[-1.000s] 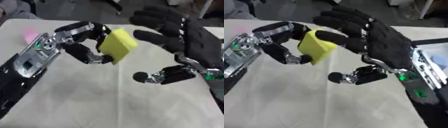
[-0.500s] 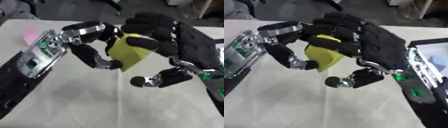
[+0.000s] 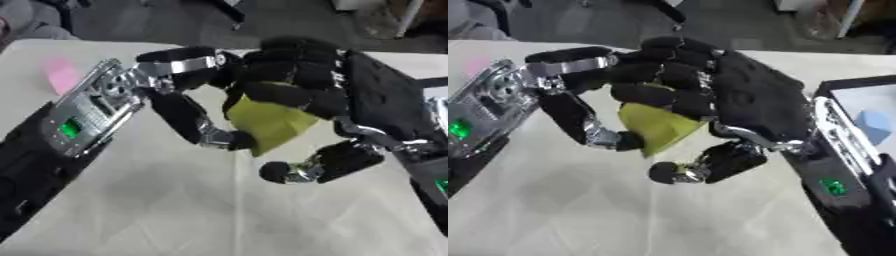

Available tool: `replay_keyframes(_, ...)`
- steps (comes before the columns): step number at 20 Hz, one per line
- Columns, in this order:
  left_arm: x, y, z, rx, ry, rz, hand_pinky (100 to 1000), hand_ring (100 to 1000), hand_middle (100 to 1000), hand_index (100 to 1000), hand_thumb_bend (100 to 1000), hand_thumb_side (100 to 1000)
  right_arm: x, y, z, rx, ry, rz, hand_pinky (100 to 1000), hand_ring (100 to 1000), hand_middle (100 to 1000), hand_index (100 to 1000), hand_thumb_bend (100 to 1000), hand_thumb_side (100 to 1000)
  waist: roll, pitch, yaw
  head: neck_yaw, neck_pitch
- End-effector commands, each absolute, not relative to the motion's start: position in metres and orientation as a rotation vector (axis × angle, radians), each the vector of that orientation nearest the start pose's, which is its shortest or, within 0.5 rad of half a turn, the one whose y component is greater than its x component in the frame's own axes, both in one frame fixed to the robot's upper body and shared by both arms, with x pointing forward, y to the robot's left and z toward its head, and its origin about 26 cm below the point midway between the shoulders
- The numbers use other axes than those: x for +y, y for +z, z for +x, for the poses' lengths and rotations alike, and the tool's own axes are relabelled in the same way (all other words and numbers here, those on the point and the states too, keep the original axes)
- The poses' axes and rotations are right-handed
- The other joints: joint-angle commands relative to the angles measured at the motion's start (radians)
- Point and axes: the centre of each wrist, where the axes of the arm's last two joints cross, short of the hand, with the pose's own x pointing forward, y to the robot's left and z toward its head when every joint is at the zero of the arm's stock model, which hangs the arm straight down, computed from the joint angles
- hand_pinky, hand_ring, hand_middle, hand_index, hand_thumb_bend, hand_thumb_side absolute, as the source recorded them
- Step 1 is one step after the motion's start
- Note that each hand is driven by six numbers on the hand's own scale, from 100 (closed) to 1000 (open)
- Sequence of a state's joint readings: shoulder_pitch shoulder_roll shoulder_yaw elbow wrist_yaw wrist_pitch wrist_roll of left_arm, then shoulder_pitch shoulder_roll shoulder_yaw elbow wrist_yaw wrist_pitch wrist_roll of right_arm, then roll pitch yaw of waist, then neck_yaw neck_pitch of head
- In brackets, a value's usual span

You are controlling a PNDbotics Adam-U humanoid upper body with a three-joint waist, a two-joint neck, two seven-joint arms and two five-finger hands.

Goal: Pick up the objects with one hand, pass them to the other hand, and then place them into the box on the other side of the table.

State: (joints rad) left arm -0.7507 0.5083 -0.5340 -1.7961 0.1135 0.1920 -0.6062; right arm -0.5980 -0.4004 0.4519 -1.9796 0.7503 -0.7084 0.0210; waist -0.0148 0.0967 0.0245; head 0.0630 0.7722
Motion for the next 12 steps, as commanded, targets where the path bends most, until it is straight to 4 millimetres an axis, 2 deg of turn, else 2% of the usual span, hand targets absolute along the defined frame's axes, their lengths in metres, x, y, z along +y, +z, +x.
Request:
replay_keyframes(1, 0.141, 0.2472, 0.3319, -1.691, -1.645, -0.358, 666, 427, 317, 444, 287, 267, -0.1407, 0.2415, 0.2929, 2.394, -1.428, 0.263, 861, 864, 803, 1000, 347, 275, 0.014, -0.03, 0.0, -0.001, -0.002)
replay_keyframes(2, 0.141, 0.2474, 0.3317, -1.689, -1.649, -0.358, 667, 428, 318, 444, 283, 268, -0.1408, 0.2413, 0.2929, 2.392, -1.436, 0.264, 852, 856, 792, 1000, 322, 248, 0.014, -0.03, 0.0, -0.001, -0.002)
replay_keyframes(3, 0.1412, 0.2477, 0.3314, -1.688, -1.652, -0.359, 668, 431, 321, 447, 280, 270, -0.1409, 0.2412, 0.2929, 2.389, -1.444, 0.266, 835, 832, 757, 996, 258, 168, 0.014, -0.03, 0.001, 0.0, -0.002)
replay_keyframes(4, 0.1414, 0.2482, 0.3311, -1.688, -1.656, -0.358, 669, 432, 322, 448, 278, 270, -0.141, 0.2411, 0.2929, 2.386, -1.453, 0.269, 831, 825, 745, 994, 229, 130, 0.014, -0.03, 0.001, 0.0, -0.002)
replay_keyframes(6, 0.1421, 0.249, 0.3306, -1.686, -1.661, -0.358, 670, 436, 326, 452, 274, 272, -0.1412, 0.2409, 0.2929, 2.38, -1.471, 0.274, 803, 792, 680, 981, 113, 100, 0.014, -0.03, 0.001, 0.0, -0.002)
replay_keyframes(7, 0.1425, 0.2494, 0.3303, -1.686, -1.663, -0.358, 671, 438, 329, 455, 274, 271, -0.1414, 0.2406, 0.2929, 2.376, -1.483, 0.278, 794, 775, 647, 973, 100, 100, 0.014, -0.03, 0.001, 0.001, -0.002)
replay_keyframes(8, 0.1429, 0.2498, 0.33, -1.686, -1.665, -0.359, 671, 439, 330, 456, 273, 271, -0.1415, 0.2403, 0.2929, 2.374, -1.492, 0.281, 769, 734, 577, 968, 100, 100, 0.014, -0.03, 0.001, 0.001, -0.002)
replay_keyframes(12, 0.1459, 0.2517, 0.3295, -1.692, -1.667, -0.359, 683, 469, 376, 495, 234, 293, -0.1426, 0.2395, 0.2931, 2.383, -1.513, 0.284, 685, 562, 350, 847, 100, 100, 0.013, -0.031, 0.002, 0.001, -0.002)
